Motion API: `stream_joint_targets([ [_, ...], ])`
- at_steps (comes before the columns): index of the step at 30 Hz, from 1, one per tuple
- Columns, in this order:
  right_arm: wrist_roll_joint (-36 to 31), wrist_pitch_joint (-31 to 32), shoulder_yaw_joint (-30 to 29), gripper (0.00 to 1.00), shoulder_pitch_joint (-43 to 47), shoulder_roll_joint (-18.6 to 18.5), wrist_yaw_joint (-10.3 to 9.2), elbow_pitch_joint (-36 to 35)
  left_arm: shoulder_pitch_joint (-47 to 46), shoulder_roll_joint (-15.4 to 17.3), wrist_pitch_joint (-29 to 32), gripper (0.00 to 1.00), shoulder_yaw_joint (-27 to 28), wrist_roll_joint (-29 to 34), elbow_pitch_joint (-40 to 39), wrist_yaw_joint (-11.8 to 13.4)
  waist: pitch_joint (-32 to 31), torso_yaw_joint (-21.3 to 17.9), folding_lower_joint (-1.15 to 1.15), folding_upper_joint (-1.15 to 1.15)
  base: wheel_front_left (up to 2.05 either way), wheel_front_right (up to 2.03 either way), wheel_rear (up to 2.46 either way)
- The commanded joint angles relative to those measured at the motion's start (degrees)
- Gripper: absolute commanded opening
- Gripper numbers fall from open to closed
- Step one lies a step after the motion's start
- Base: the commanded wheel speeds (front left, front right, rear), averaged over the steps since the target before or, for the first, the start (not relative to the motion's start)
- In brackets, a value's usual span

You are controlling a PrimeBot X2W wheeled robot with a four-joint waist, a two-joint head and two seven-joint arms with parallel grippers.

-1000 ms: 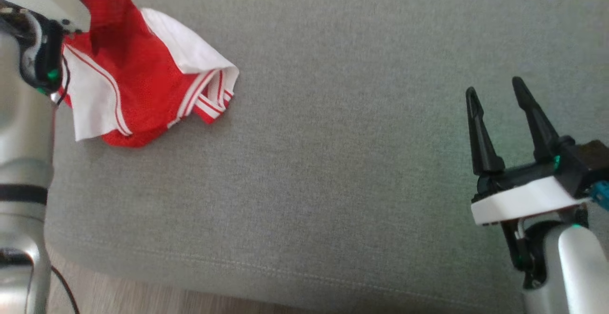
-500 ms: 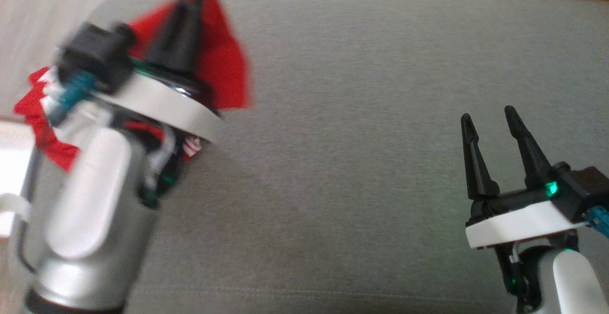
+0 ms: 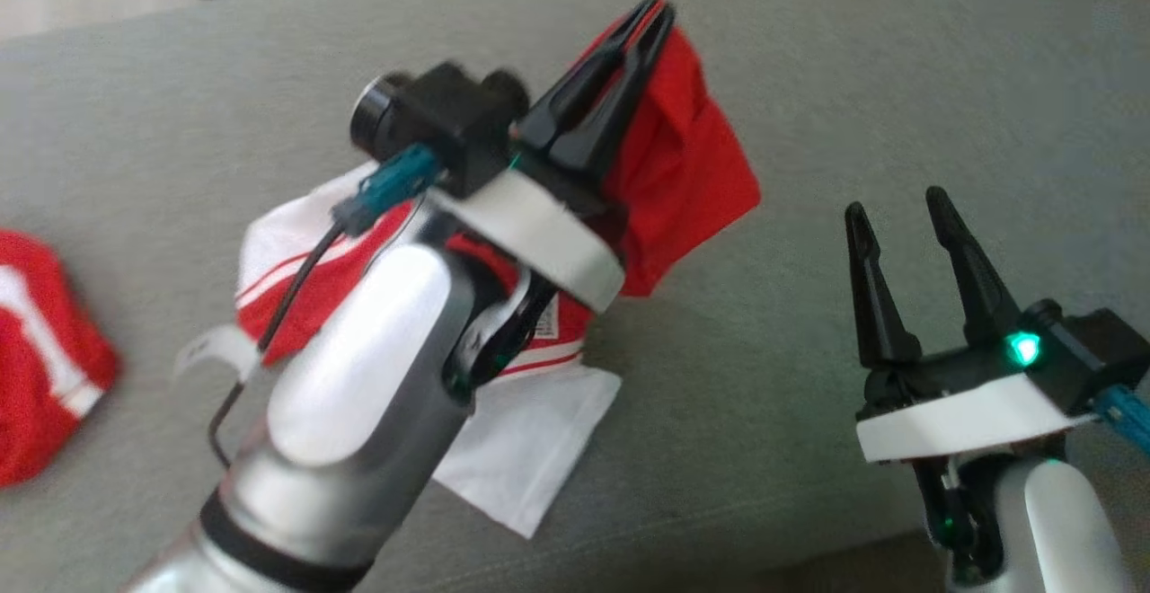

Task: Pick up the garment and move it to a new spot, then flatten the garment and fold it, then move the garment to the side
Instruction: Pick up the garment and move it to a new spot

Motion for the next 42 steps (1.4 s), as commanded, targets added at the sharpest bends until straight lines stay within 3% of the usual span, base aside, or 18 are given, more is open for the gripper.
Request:
stream_joint_targets([
  [1, 0.42, -0.66, 1.48, 1.00, -2.92, -0.13, 0.44, -1.92, -3.62, 0.19, -0.35, 0.00, 1.65, -0.20, -1.17, -0.18, 3.84, -4.54, 0.00, 0.00, 0.00, 0.00, 0.00],
  [6, 1.76, -2.20, 1.53, 1.00, -3.54, -0.13, 0.44, -1.12, -8.17, -0.65, -2.04, 0.00, -0.59, -0.92, 6.16, -0.13, 7.89, -8.64, 0.00, 0.00, 0.00, 0.00, 0.00],
  [12, 3.23, -4.39, 2.02, 1.00, -4.42, -0.13, 0.44, 0.42, -12.00, -0.88, -1.87, 0.00, -2.88, -2.37, 18.95, -0.44, 11.42, -10.74, 0.00, 0.00, 0.00, 0.00, 0.00],
  [13, 3.47, -5.09, 2.12, 1.00, -4.73, -0.13, 0.44, 1.09, -13.00, -0.90, -2.34, 0.26, -3.54, -2.73, 22.43, -0.76, 12.07, -10.76, 0.00, 0.00, 0.00, 0.00, 0.00],
  [14, 3.64, -5.35, 2.20, 1.00, -4.89, -0.13, 0.44, 1.54, -13.39, -0.91, -2.73, 1.00, -3.96, -2.80, 23.86, -0.94, 12.19, -10.69, 0.00, 0.00, 0.00, 0.00, 0.00],
  [22, 2.47, -6.25, 1.16, 1.00, -5.51, -0.13, 0.44, 4.32, -12.71, -0.44, -10.57, 1.00, -4.90, -2.14, 24.47, 0.35, 9.69, -6.45, 0.00, 0.00, 0.00, 0.00, 0.00],
  [29, 0.90, -4.99, 0.43, 1.00, -5.16, -0.13, 0.44, 4.40, -5.54, 4.91, -12.12, 1.00, -0.30, -0.43, 17.28, 4.76, 5.87, -1.23, 0.00, 0.00, 0.00, 0.00, 0.00],
  [37, -0.73, -2.57, -0.65, 1.00, -3.73, -0.13, 0.44, 3.78, 8.16, 11.58, -12.20, 1.00, 9.98, -0.22, 7.80, 10.31, 2.17, 5.57, 0.00, 0.00, 0.00, 0.00, 0.00],
  [42, -1.55, -1.17, -0.99, 1.00, -2.46, -0.13, 0.44, 3.64, 16.05, 13.81, -12.20, 1.00, 15.85, -0.51, 3.95, 11.56, 0.02, 8.19, 0.00, 0.00, 0.00, 0.00, 0.00],
])
